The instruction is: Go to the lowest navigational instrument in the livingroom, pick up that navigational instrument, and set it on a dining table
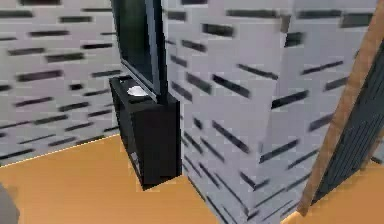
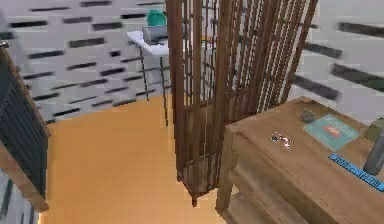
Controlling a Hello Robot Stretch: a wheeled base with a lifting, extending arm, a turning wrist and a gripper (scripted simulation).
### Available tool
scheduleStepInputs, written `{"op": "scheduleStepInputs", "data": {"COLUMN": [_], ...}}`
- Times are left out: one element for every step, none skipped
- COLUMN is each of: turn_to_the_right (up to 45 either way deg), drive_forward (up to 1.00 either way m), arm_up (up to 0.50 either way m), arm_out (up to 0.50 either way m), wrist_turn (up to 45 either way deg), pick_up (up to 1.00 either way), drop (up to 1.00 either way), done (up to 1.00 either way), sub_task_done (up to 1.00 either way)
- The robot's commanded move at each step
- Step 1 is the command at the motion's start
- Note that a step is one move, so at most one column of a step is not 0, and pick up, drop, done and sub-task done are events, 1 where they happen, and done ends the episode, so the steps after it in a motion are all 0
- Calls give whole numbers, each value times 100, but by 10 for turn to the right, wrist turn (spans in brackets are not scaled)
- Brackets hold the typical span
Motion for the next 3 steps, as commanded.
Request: {"op": "scheduleStepInputs", "data": {"turn_to_the_right": [450, 240, 0], "drive_forward": [0, 0, 100], "arm_up": [0, 0, 0], "arm_out": [0, 0, 0], "wrist_turn": [0, 0, 0], "pick_up": [0, 0, 0], "drop": [0, 0, 0], "done": [0, 0, 0], "sub_task_done": [0, 0, 0]}}
